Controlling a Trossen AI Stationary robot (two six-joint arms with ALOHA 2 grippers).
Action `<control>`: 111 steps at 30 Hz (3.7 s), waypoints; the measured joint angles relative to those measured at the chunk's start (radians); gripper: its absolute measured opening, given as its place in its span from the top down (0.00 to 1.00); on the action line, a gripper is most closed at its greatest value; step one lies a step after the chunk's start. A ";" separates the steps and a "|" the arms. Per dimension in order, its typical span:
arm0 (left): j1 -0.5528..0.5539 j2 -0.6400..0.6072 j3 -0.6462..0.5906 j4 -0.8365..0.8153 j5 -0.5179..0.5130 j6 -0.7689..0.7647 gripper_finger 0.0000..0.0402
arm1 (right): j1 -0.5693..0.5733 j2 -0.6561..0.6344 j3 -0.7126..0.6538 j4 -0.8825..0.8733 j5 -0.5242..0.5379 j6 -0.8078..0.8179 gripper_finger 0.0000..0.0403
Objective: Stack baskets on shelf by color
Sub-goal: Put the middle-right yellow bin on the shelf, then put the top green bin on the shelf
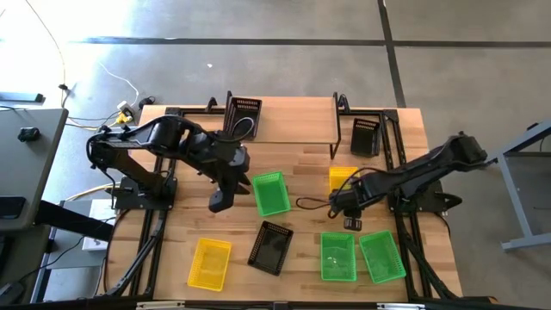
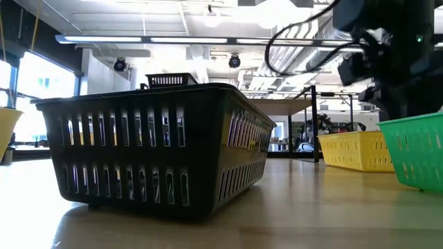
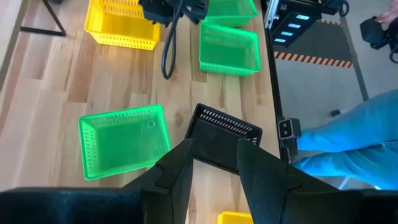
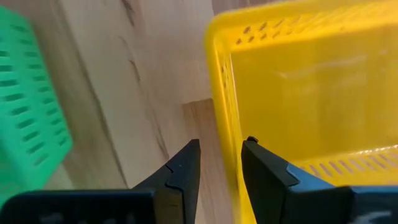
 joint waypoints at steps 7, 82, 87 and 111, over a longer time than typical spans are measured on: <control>0.000 0.001 0.000 -0.001 0.000 0.000 0.71 | 0.000 0.028 0.012 0.000 0.000 0.048 0.91; 0.000 0.002 -0.001 -0.047 -0.083 -0.185 0.71 | -0.557 0.196 0.720 -0.330 0.320 -0.769 1.00; 0.000 0.002 -0.001 -0.047 -0.083 -0.185 0.71 | -0.562 0.196 0.720 -0.330 0.328 -0.771 0.96; -0.039 0.015 -0.001 -0.047 -0.191 -0.184 0.71 | -0.527 0.194 0.935 -0.548 0.217 -0.439 0.73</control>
